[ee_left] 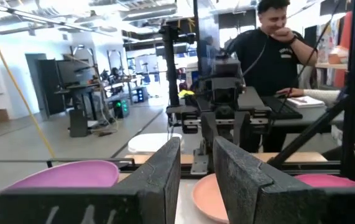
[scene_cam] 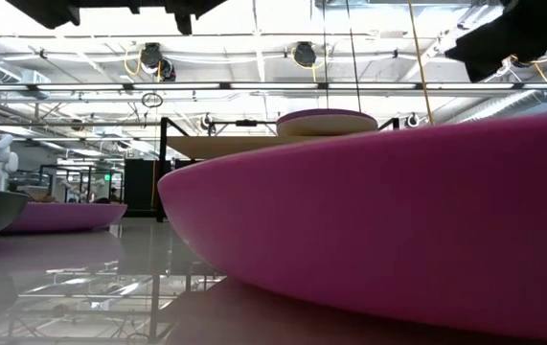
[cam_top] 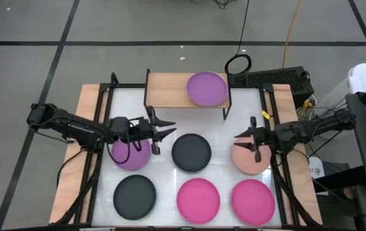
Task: Place and stack plates onto a shelf
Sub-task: Stack the orange plate on top of the purple plate on the shelf
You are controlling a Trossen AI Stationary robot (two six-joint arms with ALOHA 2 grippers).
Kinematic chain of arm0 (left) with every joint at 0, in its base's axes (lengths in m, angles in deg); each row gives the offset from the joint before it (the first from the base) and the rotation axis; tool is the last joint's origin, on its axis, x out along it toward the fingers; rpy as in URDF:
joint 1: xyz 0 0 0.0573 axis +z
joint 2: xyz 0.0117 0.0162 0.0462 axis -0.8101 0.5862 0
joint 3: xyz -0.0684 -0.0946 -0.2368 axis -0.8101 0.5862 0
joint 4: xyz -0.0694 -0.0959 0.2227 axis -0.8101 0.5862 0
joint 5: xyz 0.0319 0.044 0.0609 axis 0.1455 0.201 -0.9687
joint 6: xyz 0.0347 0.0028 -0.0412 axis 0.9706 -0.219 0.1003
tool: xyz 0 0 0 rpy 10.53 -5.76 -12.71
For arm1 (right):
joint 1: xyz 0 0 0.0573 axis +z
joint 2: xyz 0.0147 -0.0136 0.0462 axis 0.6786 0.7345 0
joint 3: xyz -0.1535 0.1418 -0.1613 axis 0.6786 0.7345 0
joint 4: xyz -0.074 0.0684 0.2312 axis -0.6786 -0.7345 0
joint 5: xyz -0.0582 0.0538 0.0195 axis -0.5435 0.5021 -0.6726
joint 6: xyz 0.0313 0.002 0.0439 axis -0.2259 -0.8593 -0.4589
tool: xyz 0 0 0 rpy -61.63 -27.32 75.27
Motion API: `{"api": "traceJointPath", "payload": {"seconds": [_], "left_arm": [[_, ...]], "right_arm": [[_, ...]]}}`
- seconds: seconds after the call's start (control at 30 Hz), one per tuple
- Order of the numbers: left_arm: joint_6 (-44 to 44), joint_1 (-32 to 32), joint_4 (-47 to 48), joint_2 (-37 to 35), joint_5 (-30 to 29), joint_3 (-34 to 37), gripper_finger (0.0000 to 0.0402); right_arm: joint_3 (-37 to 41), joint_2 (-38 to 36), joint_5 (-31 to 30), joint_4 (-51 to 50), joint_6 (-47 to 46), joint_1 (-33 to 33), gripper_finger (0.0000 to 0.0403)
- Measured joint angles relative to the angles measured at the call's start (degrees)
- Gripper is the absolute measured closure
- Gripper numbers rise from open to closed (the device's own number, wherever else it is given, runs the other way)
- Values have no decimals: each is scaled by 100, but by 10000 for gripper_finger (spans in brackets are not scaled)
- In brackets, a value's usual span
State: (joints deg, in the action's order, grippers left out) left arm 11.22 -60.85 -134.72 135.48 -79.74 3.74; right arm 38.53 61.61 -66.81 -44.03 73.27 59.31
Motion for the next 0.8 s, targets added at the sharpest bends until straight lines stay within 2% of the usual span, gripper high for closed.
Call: {"api": "traceJointPath", "payload": {"seconds": [0.27,0.4,0.57,0.8], "left_arm": [[0,0,64,2,0,0,300],[-16,0,93,2,0,0,300],[-24,0,95,2,0,0,300],[-28,0,95,4,0,0,300]], "right_arm": [[-891,1671,-110,-1457,-791,0,282],[-997,2244,453,-1624,-1330,0,282],[-997,2694,616,-2127,-1778,0,282],[-1228,2929,641,-2446,-2065,2,282]]}}
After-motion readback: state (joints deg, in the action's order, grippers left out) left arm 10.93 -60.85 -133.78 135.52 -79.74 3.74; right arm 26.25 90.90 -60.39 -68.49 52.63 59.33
